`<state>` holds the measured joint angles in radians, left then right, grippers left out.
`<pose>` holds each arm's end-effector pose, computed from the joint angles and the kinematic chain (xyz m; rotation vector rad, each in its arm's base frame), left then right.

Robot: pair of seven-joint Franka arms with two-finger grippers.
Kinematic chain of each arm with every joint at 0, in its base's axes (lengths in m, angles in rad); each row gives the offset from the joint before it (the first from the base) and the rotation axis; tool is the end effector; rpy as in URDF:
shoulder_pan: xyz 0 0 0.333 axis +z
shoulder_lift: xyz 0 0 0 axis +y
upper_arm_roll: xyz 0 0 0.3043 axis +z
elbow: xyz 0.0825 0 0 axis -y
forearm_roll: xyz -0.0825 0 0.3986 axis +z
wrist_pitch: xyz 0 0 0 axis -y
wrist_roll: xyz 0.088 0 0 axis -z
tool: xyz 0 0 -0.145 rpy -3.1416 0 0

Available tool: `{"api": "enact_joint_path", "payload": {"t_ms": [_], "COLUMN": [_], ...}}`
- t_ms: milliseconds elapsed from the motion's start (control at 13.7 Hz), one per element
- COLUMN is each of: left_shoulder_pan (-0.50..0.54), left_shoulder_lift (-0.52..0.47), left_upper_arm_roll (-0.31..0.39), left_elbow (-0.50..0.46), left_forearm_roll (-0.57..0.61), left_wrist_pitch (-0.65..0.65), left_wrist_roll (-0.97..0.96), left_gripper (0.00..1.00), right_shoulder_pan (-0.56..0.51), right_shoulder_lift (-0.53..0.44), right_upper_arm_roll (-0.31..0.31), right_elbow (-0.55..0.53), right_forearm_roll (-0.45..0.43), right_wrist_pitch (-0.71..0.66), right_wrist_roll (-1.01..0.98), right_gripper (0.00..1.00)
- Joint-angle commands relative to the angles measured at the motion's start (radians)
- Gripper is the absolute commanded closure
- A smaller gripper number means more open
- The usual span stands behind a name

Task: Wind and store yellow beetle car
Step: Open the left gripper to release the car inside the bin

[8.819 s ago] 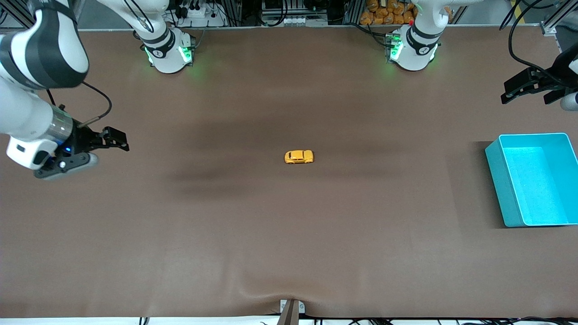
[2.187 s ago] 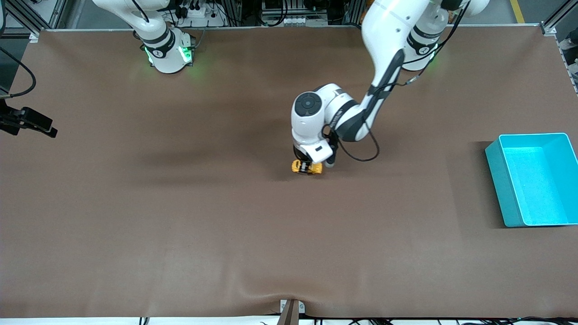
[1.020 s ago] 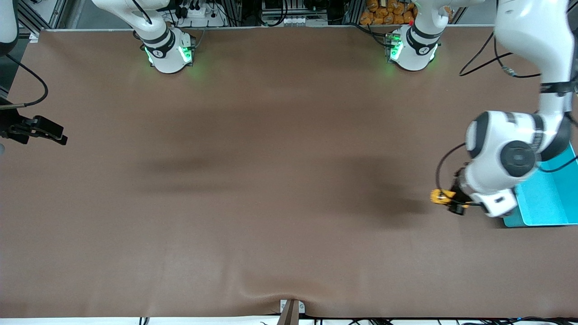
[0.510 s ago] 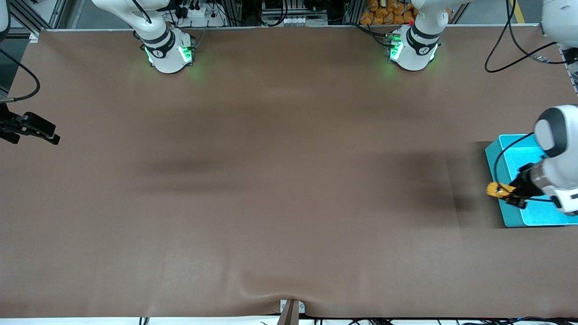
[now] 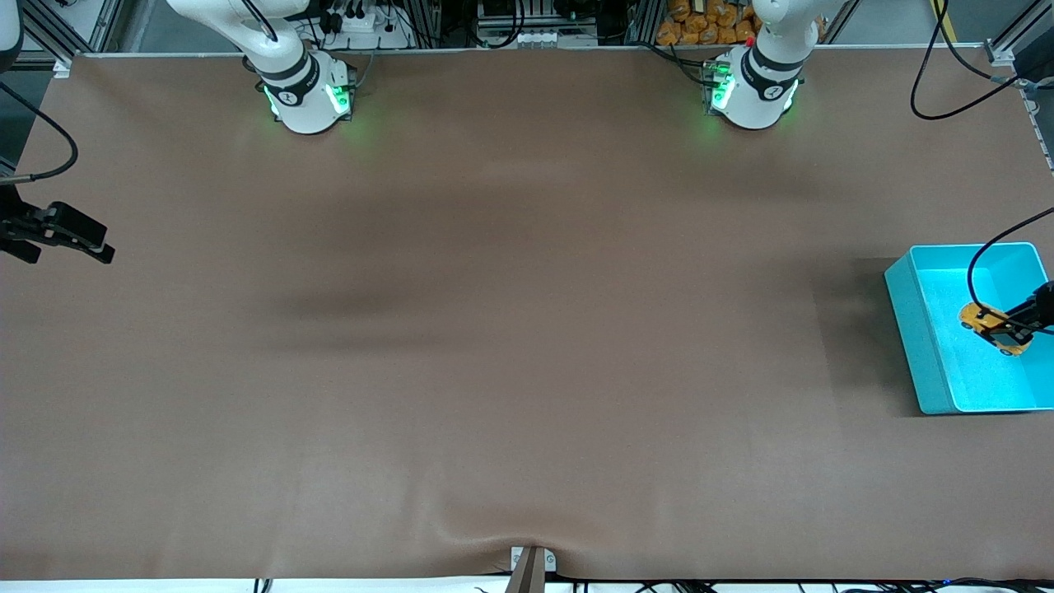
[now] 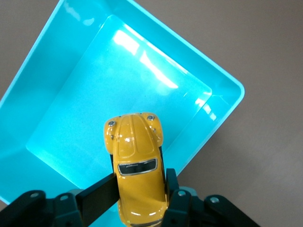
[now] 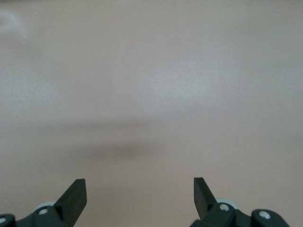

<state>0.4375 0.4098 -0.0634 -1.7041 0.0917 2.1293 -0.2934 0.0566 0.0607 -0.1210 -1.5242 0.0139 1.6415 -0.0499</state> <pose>0.6212 0.2543 0.3008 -2.9384 -0.9493 -0.0223 0.5955 -0.0346 0.5691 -3.1369 0.0230 -0.0899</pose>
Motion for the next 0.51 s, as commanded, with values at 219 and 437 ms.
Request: {"api": "enact_joint_path", "payload": {"t_ms": [219, 437], "left_shoulder_pan": [0.006, 0.021], "left_shoulder_lift": [0.010, 0.029], "left_upper_arm_roll": [-0.010, -0.009], "left_elbow": [0.004, 0.007], "left_forearm_roll": [-0.012, -0.006], "left_wrist_pitch": [-0.014, -0.014], "left_wrist_roll": [0.239, 0.351], "left_gripper": [1.00, 1.00], "right_shoulder_pan": [-0.006, -0.011], "right_shoulder_lift": [0.002, 0.005], "right_upper_arm_roll": [-0.011, -0.009], "right_elbow": [0.019, 0.019], "right_forearm_roll": [0.005, 0.006], "right_wrist_pitch": [-0.017, -0.014], "right_wrist_roll": [0.004, 0.007], "right_gripper": [0.00, 0.00]}}
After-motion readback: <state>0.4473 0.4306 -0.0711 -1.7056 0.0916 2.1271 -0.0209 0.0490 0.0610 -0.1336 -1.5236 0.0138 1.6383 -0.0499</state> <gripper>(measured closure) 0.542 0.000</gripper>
